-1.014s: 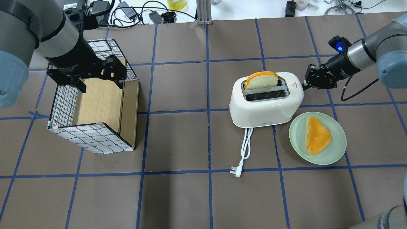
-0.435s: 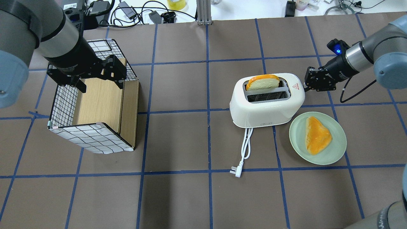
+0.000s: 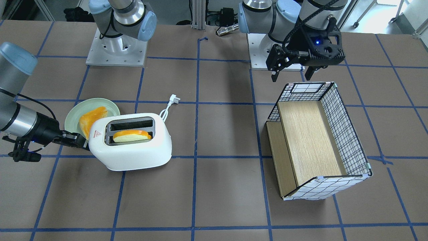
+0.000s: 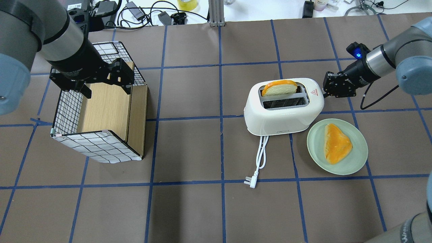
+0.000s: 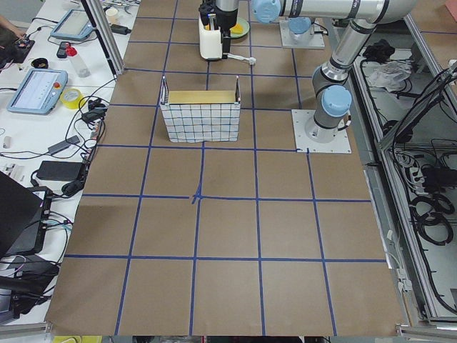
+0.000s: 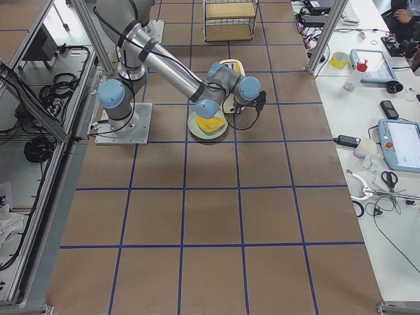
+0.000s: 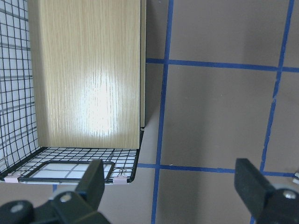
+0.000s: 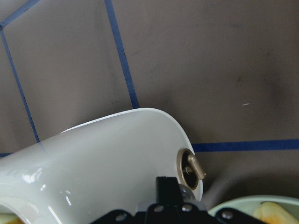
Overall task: Press toaster with right arm
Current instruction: 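Press the toaster lever down with the right gripper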
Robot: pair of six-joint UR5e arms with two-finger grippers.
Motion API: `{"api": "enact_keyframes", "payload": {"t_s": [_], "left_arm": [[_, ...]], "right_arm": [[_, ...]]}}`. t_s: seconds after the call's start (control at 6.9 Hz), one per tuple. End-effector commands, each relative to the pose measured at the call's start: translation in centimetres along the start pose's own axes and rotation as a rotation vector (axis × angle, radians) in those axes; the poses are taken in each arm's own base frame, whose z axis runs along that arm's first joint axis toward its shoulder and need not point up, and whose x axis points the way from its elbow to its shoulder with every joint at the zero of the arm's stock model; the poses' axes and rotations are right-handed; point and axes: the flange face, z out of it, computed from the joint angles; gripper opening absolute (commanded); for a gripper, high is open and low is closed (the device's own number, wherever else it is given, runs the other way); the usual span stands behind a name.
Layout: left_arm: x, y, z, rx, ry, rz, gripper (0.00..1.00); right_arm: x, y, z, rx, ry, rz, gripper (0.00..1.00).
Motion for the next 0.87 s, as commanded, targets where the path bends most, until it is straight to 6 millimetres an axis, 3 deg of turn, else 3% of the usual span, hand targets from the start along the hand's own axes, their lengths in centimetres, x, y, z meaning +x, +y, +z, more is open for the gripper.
{"api": "enact_keyframes", "payload": {"t_s": [0.0, 0.29, 0.72], "left_arm": [[0.0, 0.0, 0.0, 0.000, 0.000, 0.000, 1.00], [0.0, 0.0, 0.0, 0.000, 0.000, 0.000, 1.00], [0.0, 0.0, 0.0, 0.000, 0.000, 0.000, 1.00]], "right_arm": [[0.0, 0.0, 0.0, -0.001, 0.000, 0.000, 0.00], [-0.1, 0.0, -0.2, 0.003, 0.001, -0.002, 0.00], [-2.0, 0.9, -3.9, 0.058, 0.056, -0.003, 0.00]]}}
